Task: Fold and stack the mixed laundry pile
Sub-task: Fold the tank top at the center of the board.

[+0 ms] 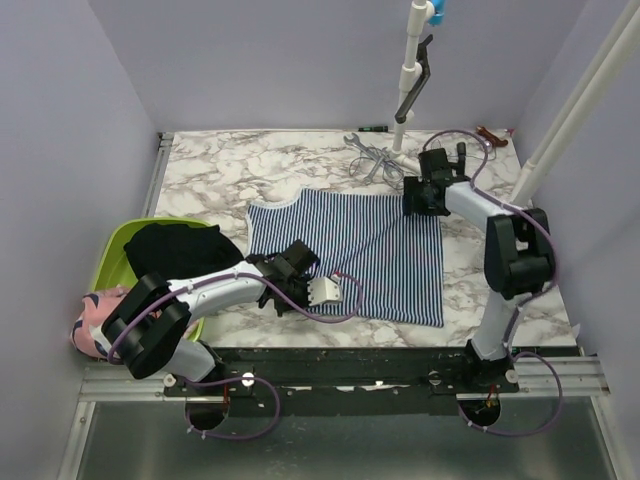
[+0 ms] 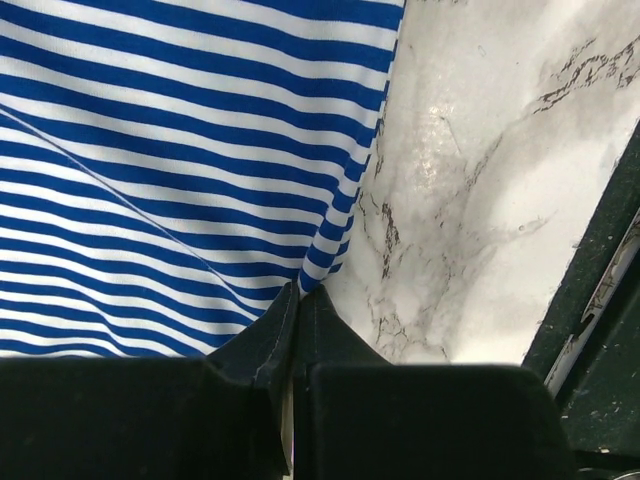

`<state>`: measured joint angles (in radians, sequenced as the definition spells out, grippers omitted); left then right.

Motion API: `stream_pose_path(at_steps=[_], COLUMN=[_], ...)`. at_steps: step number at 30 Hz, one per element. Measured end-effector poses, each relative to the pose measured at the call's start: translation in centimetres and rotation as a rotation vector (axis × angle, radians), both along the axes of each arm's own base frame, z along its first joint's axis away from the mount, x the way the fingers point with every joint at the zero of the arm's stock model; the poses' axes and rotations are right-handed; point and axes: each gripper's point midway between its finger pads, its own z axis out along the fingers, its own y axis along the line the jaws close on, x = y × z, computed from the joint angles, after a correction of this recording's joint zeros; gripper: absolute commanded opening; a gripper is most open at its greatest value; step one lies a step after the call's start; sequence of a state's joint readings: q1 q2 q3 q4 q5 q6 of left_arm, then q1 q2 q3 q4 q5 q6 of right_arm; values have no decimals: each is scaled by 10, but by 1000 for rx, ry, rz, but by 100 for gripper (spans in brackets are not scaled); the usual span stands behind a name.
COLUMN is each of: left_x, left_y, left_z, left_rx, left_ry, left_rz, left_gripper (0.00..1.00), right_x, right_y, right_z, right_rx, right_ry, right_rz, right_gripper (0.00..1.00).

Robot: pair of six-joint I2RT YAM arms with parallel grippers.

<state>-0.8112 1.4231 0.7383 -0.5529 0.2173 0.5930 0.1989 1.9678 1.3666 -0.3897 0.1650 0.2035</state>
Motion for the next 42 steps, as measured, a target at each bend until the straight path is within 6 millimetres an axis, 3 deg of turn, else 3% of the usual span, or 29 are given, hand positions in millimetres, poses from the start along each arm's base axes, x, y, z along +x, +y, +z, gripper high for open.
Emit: stream_pose_path(at_steps=[3, 7, 10, 13, 18, 20, 22, 32, 38, 42], left_x=[0, -1, -2, -3, -3, -3, -3, -4, -5, -5], left_y=[-1, -2, -4, -6, -7, -7, -8, -7, -7, -7], left_z=[1, 1, 2, 3, 8, 10, 11, 10, 10, 10], left_rx=[-6, -13, -23, -34, -51, -59, -61, -57, -59, -61], left_ry=[2, 8, 14, 19, 11, 8, 9, 16, 18, 21], left_rz=[11, 24, 30, 32, 35, 39, 41, 46, 45, 44], left_gripper=[3, 4, 3, 3, 3, 3, 3, 3, 4, 3], right_x=[-31, -74, -121, -162, -239, -269, -285, -309, -306, -308], right_y=[21, 59, 71, 66, 55, 44, 35, 21, 19, 15], right_z=[46, 141, 171, 151, 56, 31, 22, 7, -3, -16], right_rx=[9, 17, -34, -121, -182, -193, -203, -268, -353, -383], right_ry=[-73, -344, -469, -449, -132, -6, 55, 211, 260, 282], right_rz=[198, 562, 829, 1016, 1306, 1390, 1430, 1602, 1654, 1659], right_gripper=[77, 77, 72, 68, 70, 70, 69, 63, 44, 47])
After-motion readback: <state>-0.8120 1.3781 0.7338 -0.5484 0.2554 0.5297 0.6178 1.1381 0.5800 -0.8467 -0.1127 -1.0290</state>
